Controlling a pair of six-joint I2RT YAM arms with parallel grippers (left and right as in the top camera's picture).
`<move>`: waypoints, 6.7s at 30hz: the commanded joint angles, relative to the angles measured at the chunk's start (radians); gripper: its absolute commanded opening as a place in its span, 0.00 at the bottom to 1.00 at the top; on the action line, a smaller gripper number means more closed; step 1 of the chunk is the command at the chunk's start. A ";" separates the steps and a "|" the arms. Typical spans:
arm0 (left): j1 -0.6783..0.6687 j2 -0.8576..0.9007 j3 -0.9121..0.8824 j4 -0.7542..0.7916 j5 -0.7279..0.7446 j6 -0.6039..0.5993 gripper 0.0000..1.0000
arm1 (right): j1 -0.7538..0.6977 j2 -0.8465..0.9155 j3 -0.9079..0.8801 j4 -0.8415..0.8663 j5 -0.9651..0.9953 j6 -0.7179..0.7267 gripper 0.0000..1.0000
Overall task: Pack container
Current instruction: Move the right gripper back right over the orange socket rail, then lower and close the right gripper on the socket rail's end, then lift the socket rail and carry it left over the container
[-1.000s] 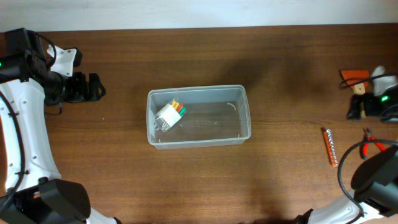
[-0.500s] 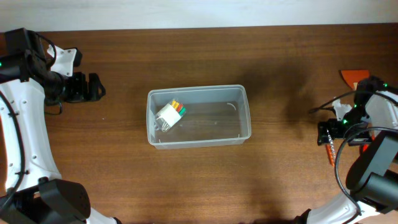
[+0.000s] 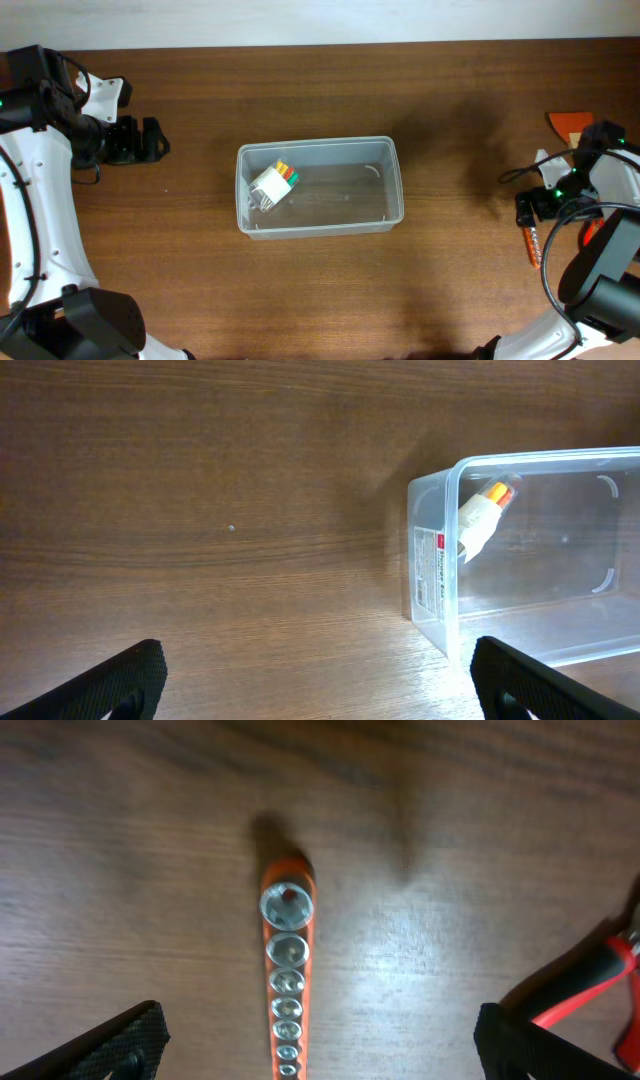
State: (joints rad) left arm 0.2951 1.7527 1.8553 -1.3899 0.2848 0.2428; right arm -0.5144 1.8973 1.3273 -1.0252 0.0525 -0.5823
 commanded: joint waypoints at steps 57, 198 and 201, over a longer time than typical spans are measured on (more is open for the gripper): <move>0.005 0.005 0.021 0.002 0.015 -0.010 0.99 | 0.018 0.042 -0.161 0.170 0.008 -0.027 0.99; 0.005 0.005 0.021 0.002 0.015 -0.010 0.99 | 1.012 0.088 0.613 -0.224 -0.132 -0.199 0.14; 0.005 0.005 0.021 0.002 0.015 -0.010 0.99 | 1.012 0.106 0.587 -0.198 -0.151 -0.199 0.14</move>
State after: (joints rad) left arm 0.2951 1.7527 1.8553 -1.3895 0.2848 0.2428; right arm 0.4973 1.9743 1.9385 -1.2346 -0.0582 -0.7818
